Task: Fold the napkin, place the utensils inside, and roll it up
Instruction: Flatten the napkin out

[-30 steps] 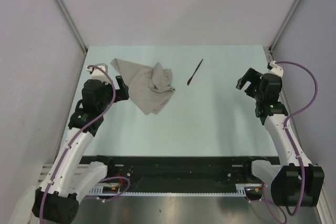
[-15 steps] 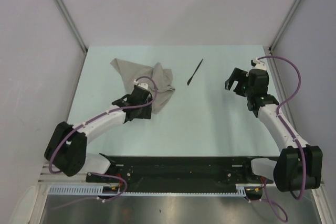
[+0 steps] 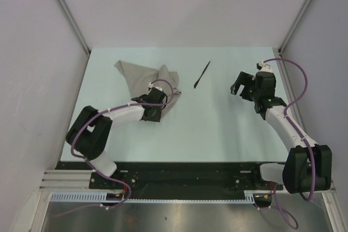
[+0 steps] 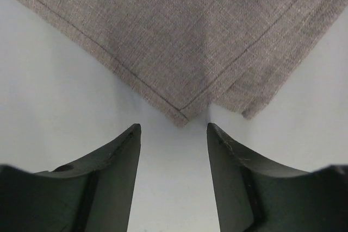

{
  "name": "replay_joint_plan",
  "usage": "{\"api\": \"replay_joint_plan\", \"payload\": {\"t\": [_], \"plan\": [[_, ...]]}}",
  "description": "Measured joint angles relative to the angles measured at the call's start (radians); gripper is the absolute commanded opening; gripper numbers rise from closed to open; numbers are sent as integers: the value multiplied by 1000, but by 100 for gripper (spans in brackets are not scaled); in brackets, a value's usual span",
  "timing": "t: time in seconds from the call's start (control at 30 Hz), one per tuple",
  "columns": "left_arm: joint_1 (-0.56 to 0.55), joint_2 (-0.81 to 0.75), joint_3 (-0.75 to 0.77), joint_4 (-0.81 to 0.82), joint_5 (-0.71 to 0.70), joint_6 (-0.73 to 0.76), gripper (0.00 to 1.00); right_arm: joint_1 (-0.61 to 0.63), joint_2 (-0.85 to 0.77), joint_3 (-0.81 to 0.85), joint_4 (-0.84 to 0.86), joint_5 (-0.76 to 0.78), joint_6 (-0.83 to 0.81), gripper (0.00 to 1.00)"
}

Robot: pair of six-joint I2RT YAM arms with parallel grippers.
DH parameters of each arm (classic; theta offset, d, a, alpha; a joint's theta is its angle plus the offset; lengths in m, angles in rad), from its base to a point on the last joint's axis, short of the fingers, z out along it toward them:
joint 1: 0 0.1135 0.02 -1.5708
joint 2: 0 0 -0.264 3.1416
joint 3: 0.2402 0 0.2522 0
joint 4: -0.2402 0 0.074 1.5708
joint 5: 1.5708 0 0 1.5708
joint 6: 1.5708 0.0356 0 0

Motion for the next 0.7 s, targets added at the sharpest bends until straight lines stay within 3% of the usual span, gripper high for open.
{"api": "replay_joint_plan", "payload": {"t": [0.1, 0.17, 0.37, 0.6, 0.7], "plan": [[0, 40, 31, 3, -13, 0, 52, 0, 5, 0, 0, -6, 0, 97], [0, 56, 47, 9, -22, 1, 42, 0, 6, 0, 0, -10, 0, 97], [8, 82, 64, 19, -32, 8, 31, 0, 11, 2, 1, -19, 0, 97], [33, 85, 54, 55, -20, 6, 1, 33, 21, 16, -8, -20, -26, 97], [38, 72, 34, 80, -11, 6, 0, 106, 56, 49, -9, -16, -34, 97]]}}
